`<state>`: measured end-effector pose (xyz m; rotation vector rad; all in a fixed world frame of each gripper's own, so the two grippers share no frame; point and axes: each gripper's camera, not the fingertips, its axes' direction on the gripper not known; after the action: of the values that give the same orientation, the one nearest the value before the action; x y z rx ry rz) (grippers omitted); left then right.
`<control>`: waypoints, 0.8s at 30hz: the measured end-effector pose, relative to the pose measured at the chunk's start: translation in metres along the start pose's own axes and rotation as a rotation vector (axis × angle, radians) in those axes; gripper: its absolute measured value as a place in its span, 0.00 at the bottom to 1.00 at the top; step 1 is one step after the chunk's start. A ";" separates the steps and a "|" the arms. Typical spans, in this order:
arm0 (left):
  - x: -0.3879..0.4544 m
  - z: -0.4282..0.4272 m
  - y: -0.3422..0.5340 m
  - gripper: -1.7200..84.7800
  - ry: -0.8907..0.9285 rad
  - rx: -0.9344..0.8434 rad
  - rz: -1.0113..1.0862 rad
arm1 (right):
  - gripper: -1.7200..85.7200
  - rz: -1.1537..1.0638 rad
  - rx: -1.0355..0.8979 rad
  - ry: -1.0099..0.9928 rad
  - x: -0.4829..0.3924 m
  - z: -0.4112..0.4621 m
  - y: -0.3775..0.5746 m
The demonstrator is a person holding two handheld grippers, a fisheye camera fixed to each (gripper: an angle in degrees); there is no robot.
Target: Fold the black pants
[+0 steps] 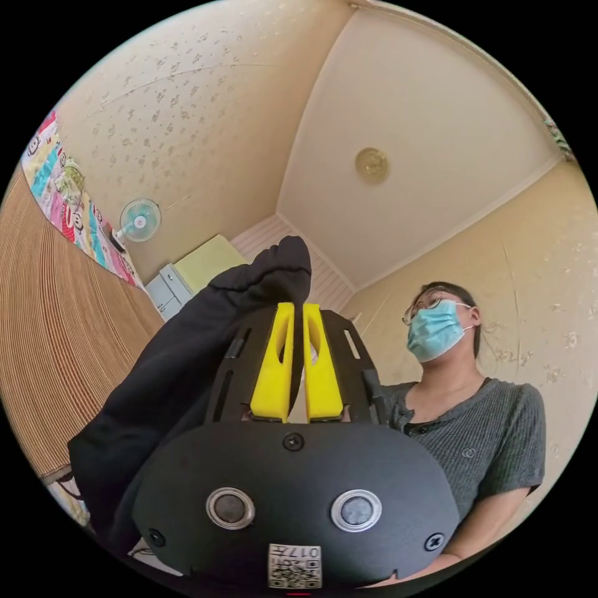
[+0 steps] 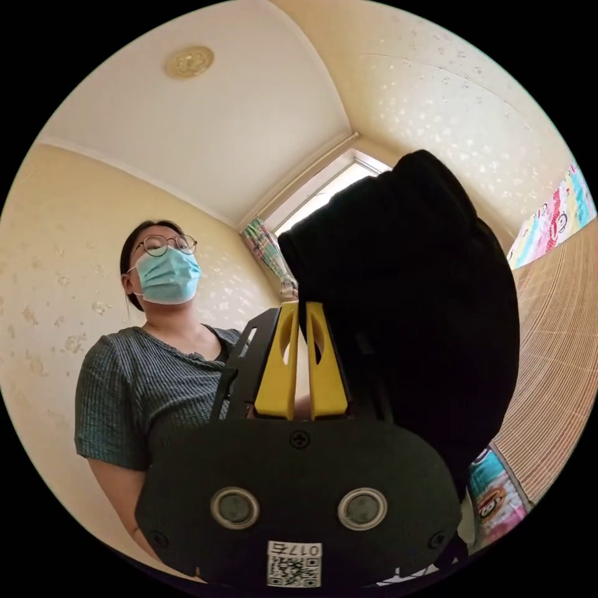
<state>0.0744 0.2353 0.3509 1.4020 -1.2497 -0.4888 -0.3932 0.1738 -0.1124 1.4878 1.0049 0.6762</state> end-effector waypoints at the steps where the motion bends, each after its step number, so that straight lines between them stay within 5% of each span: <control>1: 0.004 -0.007 -0.004 0.02 0.011 0.022 0.002 | 0.05 -0.026 0.028 0.031 -0.017 -0.014 -0.007; 7: 0.071 -0.068 -0.049 0.01 0.194 0.209 0.185 | 0.04 -0.223 0.184 0.178 -0.124 -0.087 -0.046; 11: 0.149 -0.054 -0.090 0.01 0.128 0.134 0.369 | 0.04 -0.408 0.175 0.253 -0.203 -0.074 -0.089; 16: 0.240 -0.013 -0.116 0.02 0.014 -0.071 0.561 | 0.04 -0.562 0.300 0.642 -0.333 -0.012 -0.109; 19: 0.285 0.006 -0.093 0.02 -0.357 -0.079 0.640 | 0.04 -0.714 0.467 1.086 -0.371 0.034 -0.072; 21: 0.296 0.020 -0.053 0.02 -0.608 0.063 0.701 | 0.04 -0.798 0.563 1.197 -0.365 0.052 -0.047; 24: 0.287 0.034 -0.008 0.02 -0.680 0.269 0.756 | 0.03 -0.876 0.668 1.325 -0.337 0.070 -0.025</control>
<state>0.1491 -0.0311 0.4356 0.8665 -2.3314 -0.2662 -0.4949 -0.1560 -0.1064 0.7573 2.8787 0.6423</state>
